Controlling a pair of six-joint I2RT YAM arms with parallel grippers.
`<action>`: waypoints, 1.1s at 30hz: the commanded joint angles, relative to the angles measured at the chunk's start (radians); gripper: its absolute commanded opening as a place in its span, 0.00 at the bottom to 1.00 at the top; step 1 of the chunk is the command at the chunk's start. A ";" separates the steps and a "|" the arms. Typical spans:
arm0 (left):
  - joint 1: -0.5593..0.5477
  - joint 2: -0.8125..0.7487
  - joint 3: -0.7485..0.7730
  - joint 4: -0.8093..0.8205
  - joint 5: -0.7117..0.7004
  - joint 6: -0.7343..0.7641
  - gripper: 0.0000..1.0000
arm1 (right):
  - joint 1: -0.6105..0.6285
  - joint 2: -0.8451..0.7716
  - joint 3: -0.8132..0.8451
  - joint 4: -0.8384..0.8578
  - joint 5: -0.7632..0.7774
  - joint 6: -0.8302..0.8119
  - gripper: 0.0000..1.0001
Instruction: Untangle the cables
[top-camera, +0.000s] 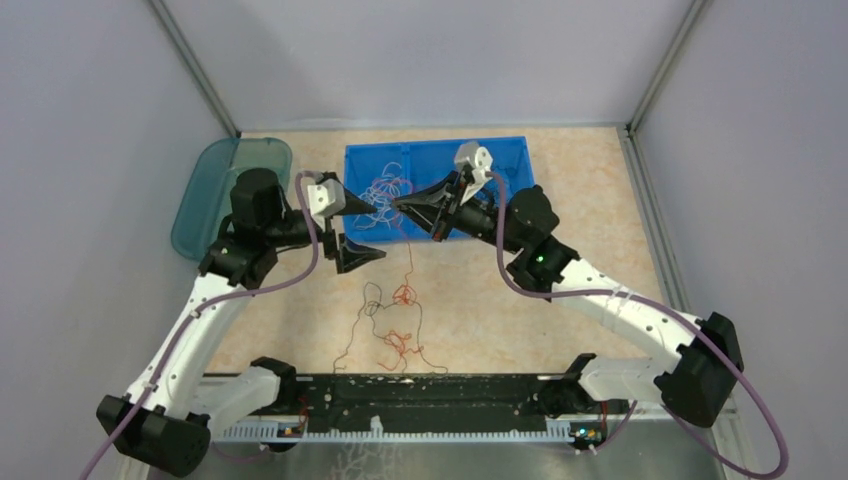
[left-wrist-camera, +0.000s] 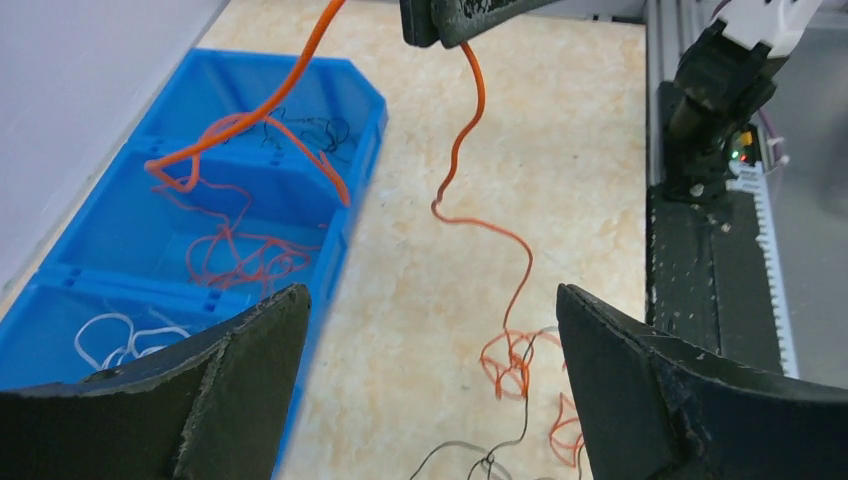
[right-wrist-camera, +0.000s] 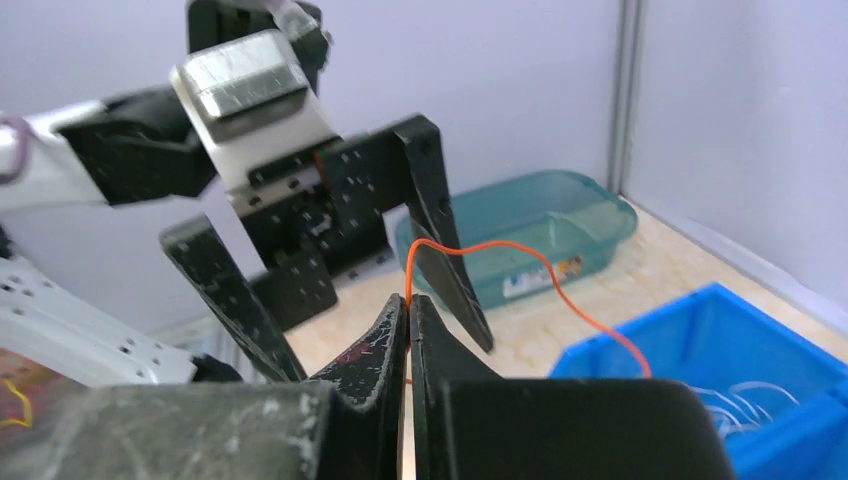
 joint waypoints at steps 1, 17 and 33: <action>-0.061 0.008 -0.009 0.205 -0.040 -0.202 0.98 | 0.000 0.008 0.042 0.180 -0.056 0.133 0.00; -0.134 0.098 0.052 0.311 -0.003 -0.366 0.05 | 0.002 0.039 0.023 0.264 -0.121 0.202 0.00; -0.133 0.098 0.193 0.216 -0.079 -0.329 0.00 | -0.005 -0.172 -0.346 0.235 -0.150 0.137 0.78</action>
